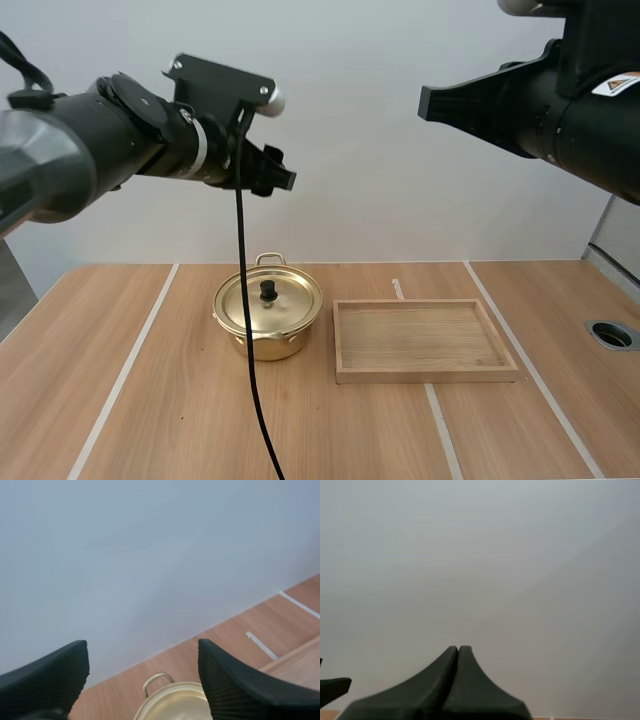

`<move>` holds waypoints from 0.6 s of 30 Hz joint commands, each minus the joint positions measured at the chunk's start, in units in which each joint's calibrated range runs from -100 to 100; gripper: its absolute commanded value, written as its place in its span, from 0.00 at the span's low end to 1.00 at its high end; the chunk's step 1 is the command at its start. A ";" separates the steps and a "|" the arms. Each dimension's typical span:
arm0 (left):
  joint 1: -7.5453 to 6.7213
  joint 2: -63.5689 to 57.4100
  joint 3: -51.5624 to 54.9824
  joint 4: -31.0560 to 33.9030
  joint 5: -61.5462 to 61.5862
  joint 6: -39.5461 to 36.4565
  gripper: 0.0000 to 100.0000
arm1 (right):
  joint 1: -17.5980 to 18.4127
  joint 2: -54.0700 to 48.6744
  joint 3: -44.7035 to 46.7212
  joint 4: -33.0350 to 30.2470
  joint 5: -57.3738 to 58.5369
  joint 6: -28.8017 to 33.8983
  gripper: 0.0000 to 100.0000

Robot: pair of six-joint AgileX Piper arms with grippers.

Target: Open the pot, put the pineapple inside, and close it

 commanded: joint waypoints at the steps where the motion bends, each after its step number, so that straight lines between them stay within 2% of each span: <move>1: -0.09 -8.27 -0.26 -0.58 -9.05 -1.10 1.00 | -0.18 -0.46 -0.12 3.08 -3.78 -0.06 0.00; 5: -0.09 -15.55 -0.26 -0.58 -10.78 -1.25 0.99 | -0.45 -0.34 -0.12 3.07 -7.71 -2.49 0.00; 10: -0.09 -23.38 -0.26 -0.58 -10.78 -5.26 0.89 | -0.55 0.10 -0.12 4.06 -8.18 -3.40 0.00; 12: -0.09 -26.27 -0.26 -0.43 -10.78 -6.29 0.83 | -0.55 0.56 -0.12 4.31 -8.18 -3.40 0.00; 14: -0.09 -28.80 -0.26 -0.30 -10.44 -6.98 0.70 | -0.55 0.98 -0.12 4.31 -8.18 -3.40 0.00; 18: -0.09 -33.87 -0.26 -0.30 -10.44 -7.81 0.30 | -0.55 0.96 -0.12 5.84 -7.63 -3.40 0.00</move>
